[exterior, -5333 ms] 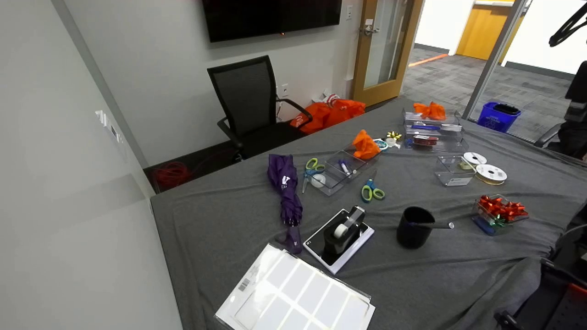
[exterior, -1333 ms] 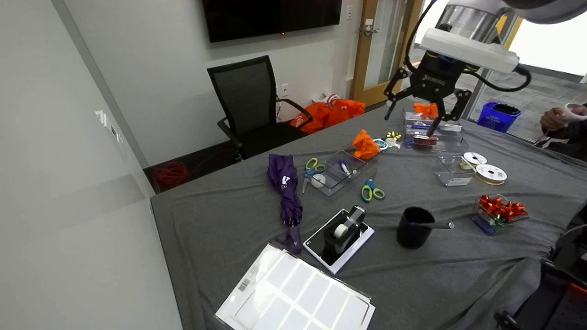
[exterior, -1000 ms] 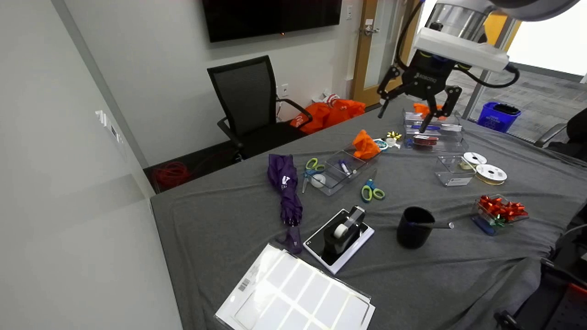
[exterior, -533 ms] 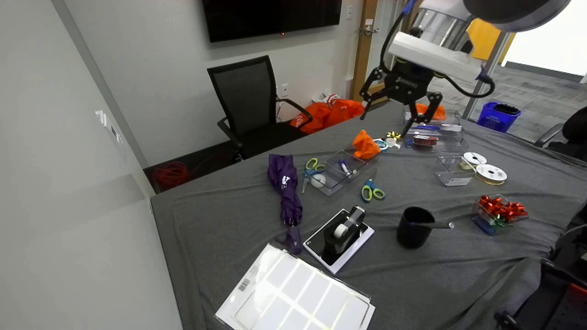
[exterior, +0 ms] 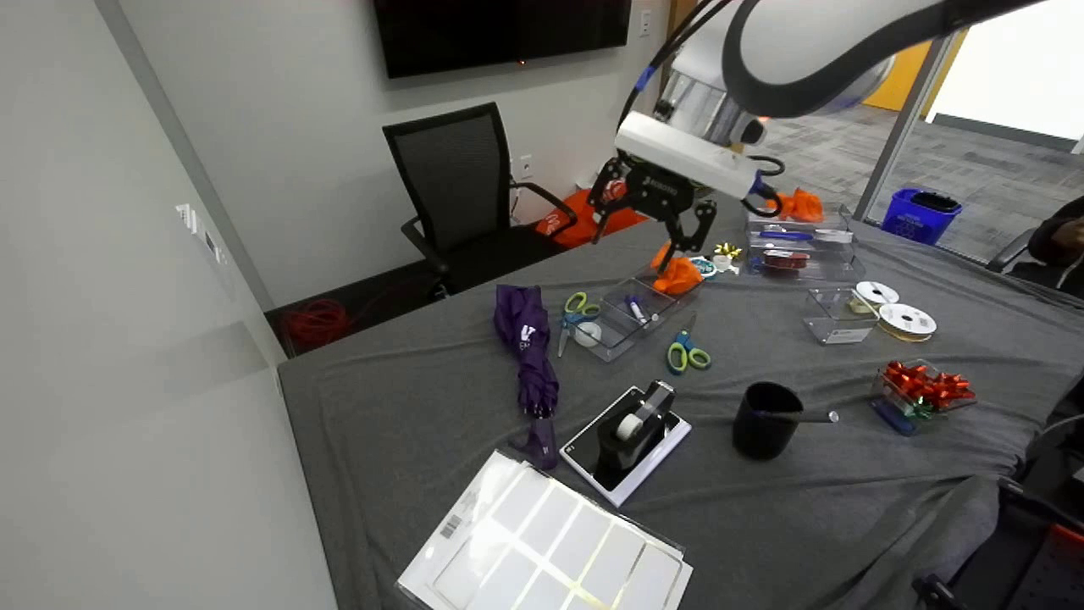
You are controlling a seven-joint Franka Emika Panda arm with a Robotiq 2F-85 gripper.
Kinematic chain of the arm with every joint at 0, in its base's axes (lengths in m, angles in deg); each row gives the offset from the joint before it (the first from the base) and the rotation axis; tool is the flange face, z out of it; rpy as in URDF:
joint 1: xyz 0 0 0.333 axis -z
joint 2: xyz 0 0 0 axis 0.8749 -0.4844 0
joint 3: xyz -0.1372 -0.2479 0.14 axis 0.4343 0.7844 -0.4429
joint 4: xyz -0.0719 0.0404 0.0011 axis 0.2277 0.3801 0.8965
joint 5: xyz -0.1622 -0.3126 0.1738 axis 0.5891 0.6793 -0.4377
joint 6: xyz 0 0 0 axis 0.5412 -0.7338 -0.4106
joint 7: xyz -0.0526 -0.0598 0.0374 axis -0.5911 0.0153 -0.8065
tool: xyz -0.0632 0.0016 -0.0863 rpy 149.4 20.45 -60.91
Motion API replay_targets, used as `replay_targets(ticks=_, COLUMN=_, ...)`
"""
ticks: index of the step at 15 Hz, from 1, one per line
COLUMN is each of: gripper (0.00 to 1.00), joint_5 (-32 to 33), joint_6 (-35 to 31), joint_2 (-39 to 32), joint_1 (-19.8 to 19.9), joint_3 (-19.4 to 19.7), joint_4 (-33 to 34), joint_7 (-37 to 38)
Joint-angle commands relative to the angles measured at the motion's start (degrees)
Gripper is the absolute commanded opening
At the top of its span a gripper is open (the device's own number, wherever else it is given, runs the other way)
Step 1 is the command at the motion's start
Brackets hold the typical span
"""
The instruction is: Move the umbrella to the left
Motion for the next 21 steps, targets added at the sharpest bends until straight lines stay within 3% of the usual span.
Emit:
replay_targets(ticks=1, gripper=1.0, joint_5=3.8, joint_6=0.5, joint_2=-8.0, joint_1=-2.0, joint_3=1.3, joint_4=8.2, joint_7=-2.7)
replay_targets(ticks=7, gripper=1.0, joint_5=8.8, joint_6=5.4, joint_2=-16.9, joint_1=-3.6, joint_3=2.1, joint_4=17.9, joint_7=-16.3)
replay_targets(ticks=8, gripper=1.0, joint_5=10.1, joint_6=5.0, joint_2=-17.5, joint_1=-4.5, joint_3=3.2, joint_4=18.5, joint_7=-15.8)
replay_targets(ticks=9, gripper=1.0, joint_5=7.4, joint_6=2.9, joint_2=-15.1, joint_1=-4.1, joint_3=2.8, joint_4=14.9, joint_7=-14.1)
replay_targets(ticks=14, gripper=1.0, joint_5=8.7, joint_6=3.1, joint_2=-17.0, joint_1=-4.9, joint_3=3.8, joint_4=17.2, joint_7=-15.1)
replay_targets(ticks=21, gripper=1.0, joint_5=15.6, joint_6=5.6, joint_2=-30.4, joint_1=-10.1, joint_3=6.9, joint_4=27.0, joint_7=-15.0)
